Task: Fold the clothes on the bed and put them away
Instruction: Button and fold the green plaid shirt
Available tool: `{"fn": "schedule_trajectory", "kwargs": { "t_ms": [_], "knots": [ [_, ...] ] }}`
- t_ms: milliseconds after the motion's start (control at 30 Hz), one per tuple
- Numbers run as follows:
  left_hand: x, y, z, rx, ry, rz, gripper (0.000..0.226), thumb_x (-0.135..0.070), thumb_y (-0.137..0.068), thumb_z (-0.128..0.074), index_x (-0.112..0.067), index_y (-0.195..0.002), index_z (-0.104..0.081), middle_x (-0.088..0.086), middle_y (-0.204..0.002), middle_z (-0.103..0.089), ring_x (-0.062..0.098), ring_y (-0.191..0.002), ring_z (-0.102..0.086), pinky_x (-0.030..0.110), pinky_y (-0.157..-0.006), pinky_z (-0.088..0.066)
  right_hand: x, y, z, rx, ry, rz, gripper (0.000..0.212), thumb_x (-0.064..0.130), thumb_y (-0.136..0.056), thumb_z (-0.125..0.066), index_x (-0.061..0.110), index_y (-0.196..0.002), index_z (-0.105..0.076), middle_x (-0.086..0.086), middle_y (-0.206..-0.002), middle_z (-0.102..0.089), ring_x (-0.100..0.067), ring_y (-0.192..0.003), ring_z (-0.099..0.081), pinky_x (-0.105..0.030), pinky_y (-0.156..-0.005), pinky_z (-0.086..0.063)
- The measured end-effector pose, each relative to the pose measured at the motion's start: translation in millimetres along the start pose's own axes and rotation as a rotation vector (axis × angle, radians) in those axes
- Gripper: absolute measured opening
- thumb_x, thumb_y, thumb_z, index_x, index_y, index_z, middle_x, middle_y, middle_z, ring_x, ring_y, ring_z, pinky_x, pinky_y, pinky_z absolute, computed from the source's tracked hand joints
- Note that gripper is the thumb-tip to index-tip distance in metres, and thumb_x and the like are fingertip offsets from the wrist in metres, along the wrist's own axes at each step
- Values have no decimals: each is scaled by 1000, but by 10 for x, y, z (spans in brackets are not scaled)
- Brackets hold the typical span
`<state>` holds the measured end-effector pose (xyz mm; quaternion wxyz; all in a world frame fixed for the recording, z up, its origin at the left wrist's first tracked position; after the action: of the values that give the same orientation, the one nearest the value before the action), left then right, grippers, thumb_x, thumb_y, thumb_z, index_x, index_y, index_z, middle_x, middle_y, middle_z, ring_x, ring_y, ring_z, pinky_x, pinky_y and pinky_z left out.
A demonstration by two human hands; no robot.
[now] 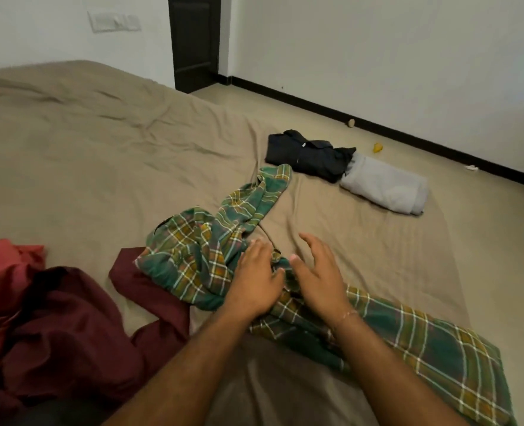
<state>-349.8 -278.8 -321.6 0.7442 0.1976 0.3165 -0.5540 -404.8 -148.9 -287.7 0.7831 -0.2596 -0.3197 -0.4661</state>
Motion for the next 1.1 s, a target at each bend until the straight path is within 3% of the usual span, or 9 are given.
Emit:
{"fn": "schedule_trajectory", "kwargs": {
  "t_ms": [167,300,467,567,667,800,933,1000,1100],
  "knots": [
    [97,-21,-293,242,-189,19,89,-42,-99,-48,-17,-165,6,12,-173,13,27,-159,20,49,-128,11,116,-795,-595,147,-431,-322,46,16,-102,-61,24,-145,-50,0,-145,-52,-18,-129,-55,-36,-110,-47],
    [191,-37,-444,254,-254,67,88,-41,-98,-39,-12,-164,10,16,-169,27,32,-155,29,57,-126,6,117,-1262,-1097,204,-722,-514,26,0,-95,-65,9,-119,-69,-21,-123,-71,-34,-114,-69,-49,-103,-55],
    [168,1,-496,183,-211,80,92,-38,-91,-40,-16,-164,12,12,-168,32,30,-155,29,46,-123,5,136,-1590,-1166,146,-787,-562,28,-2,-94,-66,11,-118,-71,-8,-98,-76,-13,-74,-75,-25,-60,-59],
    [197,-5,-508,236,-151,62,89,-43,-97,-39,-17,-164,14,9,-166,37,29,-153,34,48,-127,-4,116,-1630,-1134,207,-846,-565,40,-5,-95,-63,11,-131,-65,-10,-106,-76,-17,-83,-73,-32,-74,-62],
    [185,30,-479,224,-105,41,87,-43,-97,-37,-16,-164,12,8,-169,29,28,-156,27,46,-127,-13,157,-1592,-811,-26,-1062,-465,42,-12,-96,-54,1,-135,-62,-18,-107,-75,-23,-85,-73,-35,-78,-64],
    [199,65,-518,291,-74,57,85,-43,-100,-38,-13,-165,6,16,-173,4,35,-158,-11,42,-126,-22,157,-1238,43,-316,-1316,-302,42,-7,-95,-56,6,-134,-66,-18,-122,-70,-28,-106,-67,-45,-99,-57],
    [103,79,-400,183,-210,31,56,-38,-104,-39,-13,-154,-41,21,-154,-49,39,-139,-51,48,-117,-39,44,-604,896,-459,-1510,-140,54,1,-96,-60,22,-146,-55,-18,-144,-53,-30,-126,-58,-48,-106,-52],
    [-8,232,-458,408,-255,11,47,-34,-111,-30,-12,-150,-47,19,-152,-52,37,-138,-51,46,-118,-37,-70,-234,1215,-546,-1557,-61,67,2,-95,-63,32,-152,-44,-20,-150,-50,-29,-131,-57,-51,-114,-43],
    [74,328,-271,360,-148,64,54,-47,-112,-27,-18,-153,-46,11,-158,-48,28,-144,-46,35,-119,-32,-338,199,1452,-707,-1534,-108,83,3,-96,-63,41,-159,-24,-13,-141,-58,-22,-118,-66,-44,-111,-47]
  ]
}}
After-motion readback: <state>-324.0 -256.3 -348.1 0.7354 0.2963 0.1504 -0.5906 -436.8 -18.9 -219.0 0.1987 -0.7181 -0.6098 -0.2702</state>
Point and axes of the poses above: each hand's wrist, its own y-axis away from the middle knuckle, its own z-axis out of the back of the hand, x = y × z, the point moved 8 cm from there along -y, towards the middle knuckle
